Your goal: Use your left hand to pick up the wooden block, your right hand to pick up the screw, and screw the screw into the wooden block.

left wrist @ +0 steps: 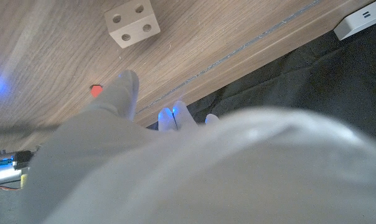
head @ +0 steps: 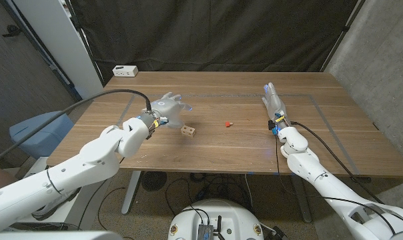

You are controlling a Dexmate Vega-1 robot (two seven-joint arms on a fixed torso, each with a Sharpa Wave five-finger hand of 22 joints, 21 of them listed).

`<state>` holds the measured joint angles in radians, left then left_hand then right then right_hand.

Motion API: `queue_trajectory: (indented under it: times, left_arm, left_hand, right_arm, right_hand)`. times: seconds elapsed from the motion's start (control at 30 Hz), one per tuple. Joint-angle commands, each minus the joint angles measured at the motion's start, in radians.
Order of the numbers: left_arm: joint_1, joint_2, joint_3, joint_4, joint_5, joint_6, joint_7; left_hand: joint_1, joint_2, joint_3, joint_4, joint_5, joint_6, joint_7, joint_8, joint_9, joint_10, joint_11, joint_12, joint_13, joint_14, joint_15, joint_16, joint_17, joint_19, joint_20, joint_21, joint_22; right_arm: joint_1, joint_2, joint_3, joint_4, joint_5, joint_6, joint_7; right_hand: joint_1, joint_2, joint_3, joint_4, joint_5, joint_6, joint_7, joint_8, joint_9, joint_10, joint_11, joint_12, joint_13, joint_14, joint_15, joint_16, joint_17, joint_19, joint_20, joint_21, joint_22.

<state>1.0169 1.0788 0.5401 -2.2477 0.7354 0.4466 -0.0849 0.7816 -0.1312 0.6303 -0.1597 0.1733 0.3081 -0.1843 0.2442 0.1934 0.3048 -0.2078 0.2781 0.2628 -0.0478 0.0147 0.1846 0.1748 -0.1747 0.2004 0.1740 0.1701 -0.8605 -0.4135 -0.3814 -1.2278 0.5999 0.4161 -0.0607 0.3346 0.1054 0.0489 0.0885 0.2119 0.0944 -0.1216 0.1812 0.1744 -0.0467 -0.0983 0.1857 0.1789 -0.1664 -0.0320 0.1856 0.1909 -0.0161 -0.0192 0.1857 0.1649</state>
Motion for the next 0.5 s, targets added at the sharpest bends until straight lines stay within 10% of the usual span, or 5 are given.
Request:
queue_trajectory:
  times: [0.03, 0.5]
  left_arm:
    - [-0.003, -0.025, 0.027, -0.012, 0.134, 0.014, -0.094]
    - [-0.058, -0.057, 0.042, 0.008, 0.189, -0.037, -0.257]
  left_hand:
    - [0.004, -0.001, -0.013, 0.002, -0.002, -0.02, 0.001, -0.011, 0.001, -0.01, -0.001, 0.0, 0.006, -0.019, 0.003, 0.003, 0.003, -0.075, 0.011, 0.006, 0.003]
    - [0.014, -0.008, -0.045, -0.001, 0.003, -0.085, 0.003, -0.037, 0.001, -0.075, 0.0, -0.029, 0.016, -0.062, 0.023, 0.0, 0.004, -0.099, 0.012, 0.008, 0.004]
  right_arm:
    - [-0.008, 0.005, -0.003, -0.008, -0.005, -0.003, -0.018]
    - [-0.025, 0.008, -0.003, -0.026, -0.015, -0.009, -0.05]
  right_hand:
    - [0.002, -0.007, 0.0, -0.007, 0.006, 0.0, -0.008, 0.005, 0.006, -0.006, -0.005, 0.001, 0.003, -0.01, 0.0, 0.008, 0.0, 0.0, 0.005, 0.004, 0.005]
    - [0.0, -0.007, -0.001, -0.008, 0.007, -0.002, -0.011, 0.004, 0.006, -0.01, -0.004, 0.0, 0.003, -0.014, 0.01, 0.008, 0.0, -0.005, 0.013, 0.003, 0.005]
